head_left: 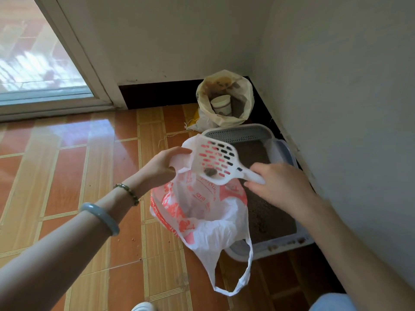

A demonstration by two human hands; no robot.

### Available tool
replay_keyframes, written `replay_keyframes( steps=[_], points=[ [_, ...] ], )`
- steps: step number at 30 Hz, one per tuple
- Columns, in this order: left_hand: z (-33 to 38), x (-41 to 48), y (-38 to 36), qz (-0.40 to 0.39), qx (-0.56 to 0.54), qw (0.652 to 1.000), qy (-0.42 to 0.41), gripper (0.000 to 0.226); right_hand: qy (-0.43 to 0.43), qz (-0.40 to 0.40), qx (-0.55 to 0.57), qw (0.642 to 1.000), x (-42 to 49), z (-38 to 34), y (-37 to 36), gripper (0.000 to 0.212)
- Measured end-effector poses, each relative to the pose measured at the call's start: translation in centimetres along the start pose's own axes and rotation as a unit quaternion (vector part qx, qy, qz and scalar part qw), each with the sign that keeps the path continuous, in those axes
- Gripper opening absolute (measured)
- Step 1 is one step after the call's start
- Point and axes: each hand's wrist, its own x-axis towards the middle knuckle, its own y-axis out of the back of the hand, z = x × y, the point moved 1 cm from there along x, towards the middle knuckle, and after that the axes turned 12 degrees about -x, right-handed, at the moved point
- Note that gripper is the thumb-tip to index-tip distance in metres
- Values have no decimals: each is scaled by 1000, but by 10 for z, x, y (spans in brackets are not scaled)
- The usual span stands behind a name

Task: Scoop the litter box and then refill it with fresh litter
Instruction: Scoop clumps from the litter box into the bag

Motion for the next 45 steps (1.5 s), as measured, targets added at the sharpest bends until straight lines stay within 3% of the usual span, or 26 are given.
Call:
replay_keyframes(
  steps=[5, 9, 17, 20, 27, 29, 31, 34, 36, 40, 45],
  points=[
    [0, 0, -4, 1, -5, 1000, -7, 72, 66, 81, -143, 984, 2, -21, -10, 11],
    [-3, 2, -3, 6, 7, 1000, -8, 76, 58, 116, -137, 982, 2, -27, -13, 27],
    [-6, 3, -4, 9, 18, 1000, -16, 75, 54, 145, -129, 979, 5, -16, -17, 9],
    [-8, 5, -5, 19, 19, 1000, -14, 72, 33, 116, -72, 990, 6, -4, -11, 4],
    [-12, 7, 11, 81, 98, 992, -21, 77, -96, 60, 137, 984, 2, 54, -6, 27],
    [-14, 7, 20, 102, 117, 988, -21, 71, -125, 12, 96, 987, 3, 69, -19, 26],
    [-19, 9, 27, 112, 125, 986, -20, 67, -131, -92, 34, 987, 5, 80, -39, 24],
    [-24, 11, 30, 115, 128, 985, -12, 69, -120, -250, -36, 960, 9, 87, -63, 26],
    [-25, 12, 29, 115, 134, 984, -3, 70, -106, -304, -85, 943, 12, 86, -73, 30],
    [-29, 14, 36, 104, 152, 983, -14, 71, -71, -300, -84, 948, 21, 70, -88, 33],
    [-33, 11, 48, 92, 174, 980, -26, 68, -99, -206, -11, 973, 26, 53, -106, 31]
  ],
)
